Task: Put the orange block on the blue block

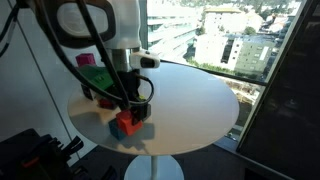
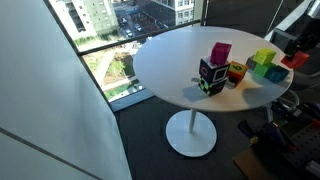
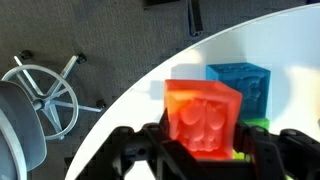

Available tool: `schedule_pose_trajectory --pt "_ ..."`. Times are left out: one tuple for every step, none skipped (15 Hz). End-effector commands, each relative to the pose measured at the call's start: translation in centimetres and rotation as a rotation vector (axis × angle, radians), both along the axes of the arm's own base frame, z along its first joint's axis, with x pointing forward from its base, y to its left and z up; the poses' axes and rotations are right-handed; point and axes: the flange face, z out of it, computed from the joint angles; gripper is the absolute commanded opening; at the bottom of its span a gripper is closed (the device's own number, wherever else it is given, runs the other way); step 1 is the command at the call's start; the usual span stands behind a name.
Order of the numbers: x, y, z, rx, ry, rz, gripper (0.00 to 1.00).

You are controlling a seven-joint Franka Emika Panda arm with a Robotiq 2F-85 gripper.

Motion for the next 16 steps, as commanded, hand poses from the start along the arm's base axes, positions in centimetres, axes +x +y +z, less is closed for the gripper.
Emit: schedule_pose_trajectory --pt "-0.3 0.3 1.8 0.0 0.005 0.002 0.24" --pt "-0.3 0.4 2.0 0.003 0.007 0.002 0.24" --pt "-0.4 0.5 2.2 0.008 0.011 0.002 0.24" --pt "-0.4 0.7 2.3 0.012 0.015 0.006 0.24" --pt "-0.4 0.8 2.4 0.016 0.019 0.007 0.24" --pt "-0.5 1.1 2.4 0.02 0.024 0.014 0.24" --pt "-0.5 1.3 2.4 0.023 0.028 0.018 0.24" --pt "-0.4 1.5 2.4 0.027 0.034 0.025 0.24" --pt "-0.4 1.8 2.3 0.029 0.039 0.031 0.24" --pt "-0.3 2.1 2.3 0.029 0.043 0.038 0.24" --pt "-0.2 2.4 2.2 0.03 0.048 0.044 0.24" --pt "-0.1 2.6 2.1 0.031 0.052 0.05 0.24" --pt "0.1 2.9 2.0 0.033 0.056 0.056 0.24" --pt "0.2 3.2 1.9 0.033 0.058 0.062 0.24" --pt "0.3 3.4 1.8 0.035 0.062 0.065 0.24" --pt "0.5 3.6 1.7 0.035 0.064 0.069 0.24"
